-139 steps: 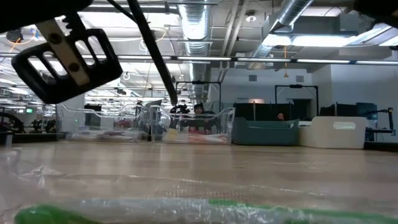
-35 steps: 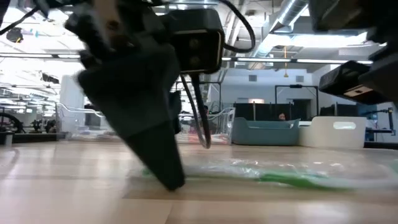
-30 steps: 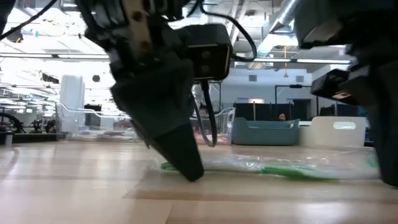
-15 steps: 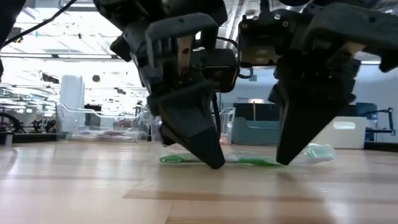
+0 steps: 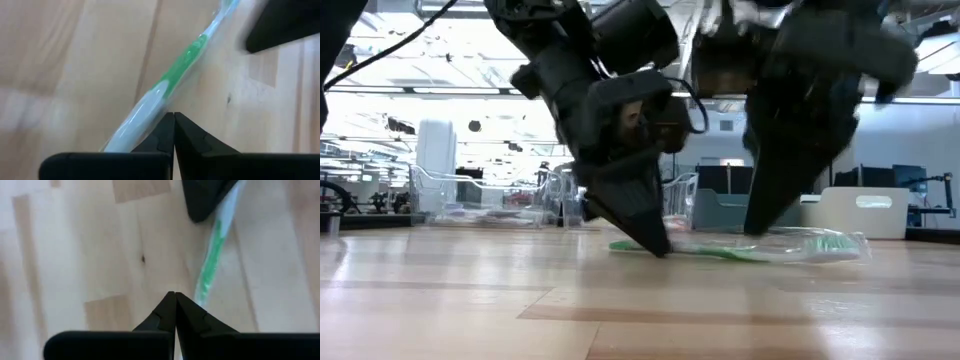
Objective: Pick & Place Toothbrushes
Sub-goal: Put the green toothbrush into the white bin
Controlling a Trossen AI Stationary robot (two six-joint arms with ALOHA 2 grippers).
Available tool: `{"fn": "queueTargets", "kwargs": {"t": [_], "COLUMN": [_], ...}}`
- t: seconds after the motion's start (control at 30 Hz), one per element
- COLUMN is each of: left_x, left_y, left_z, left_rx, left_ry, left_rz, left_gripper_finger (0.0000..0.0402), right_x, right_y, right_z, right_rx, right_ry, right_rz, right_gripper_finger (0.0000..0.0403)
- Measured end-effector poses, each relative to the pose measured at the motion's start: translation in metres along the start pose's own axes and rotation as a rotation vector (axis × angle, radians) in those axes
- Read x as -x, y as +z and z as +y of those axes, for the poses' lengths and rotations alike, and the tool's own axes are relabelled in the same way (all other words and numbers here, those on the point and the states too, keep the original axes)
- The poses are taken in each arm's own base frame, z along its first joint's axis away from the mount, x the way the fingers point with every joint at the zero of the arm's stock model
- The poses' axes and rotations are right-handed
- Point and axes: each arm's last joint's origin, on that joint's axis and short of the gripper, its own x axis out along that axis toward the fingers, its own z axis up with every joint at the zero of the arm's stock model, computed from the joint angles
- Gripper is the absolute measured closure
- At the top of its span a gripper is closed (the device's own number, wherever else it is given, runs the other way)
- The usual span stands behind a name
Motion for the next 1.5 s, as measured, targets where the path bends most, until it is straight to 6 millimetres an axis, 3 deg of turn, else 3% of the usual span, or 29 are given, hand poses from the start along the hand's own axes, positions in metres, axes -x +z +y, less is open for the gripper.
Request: {"fn": "queueTargets", "kwargs": {"t": [0.13, 0.3, 0.43, 0.6, 0.87, 1.13, 1.5], "left_x": [0.019, 0.067, 0.113, 0.161, 0.214, 0.246, 0.259], "left_y": [0.0, -0.006, -0.01, -0.015, -0.021, -0.027, -0.034], "left_z": [-0.013, -0.029, -0.032, -0.03, -0.029, -0.036, -0.044], "left_rx": [-0.022, -0.03, 0.011, 0.059, 0.086, 0.045, -0.086], "left_ry": [-0.027, -0.034, -0.011, -0.057, -0.169, -0.318, -0.42], "left_rz": [-0.032, -0.146, -0.303, -0.517, -0.739, -0.787, -0.772], "left_gripper_finger": [0.0401, 0.0401, 0.0401, 0.0401, 0.0401, 0.0402, 0.0402], "right_x": [0.026, 0.072, 0.087, 0.082, 0.068, 0.063, 0.061], "right_y": [0.001, 0.001, 0.005, 0.013, 0.023, 0.042, 0.059], "right_z": [0.006, 0.009, 0.004, 0.003, -0.012, -0.039, -0.061], "right_rx": [-0.017, -0.068, -0.108, -0.135, -0.248, -0.334, -0.375], "right_ry": [0.002, -0.031, -0.015, 0.002, 0.016, 0.078, 0.073], "right_rz": [-0.073, -0.22, -0.272, -0.295, -0.249, -0.204, -0.261], "right_gripper_finger": [0.0403, 0.0403, 0.0402, 0.0375, 0.0261, 0.0149, 0.0133]}}
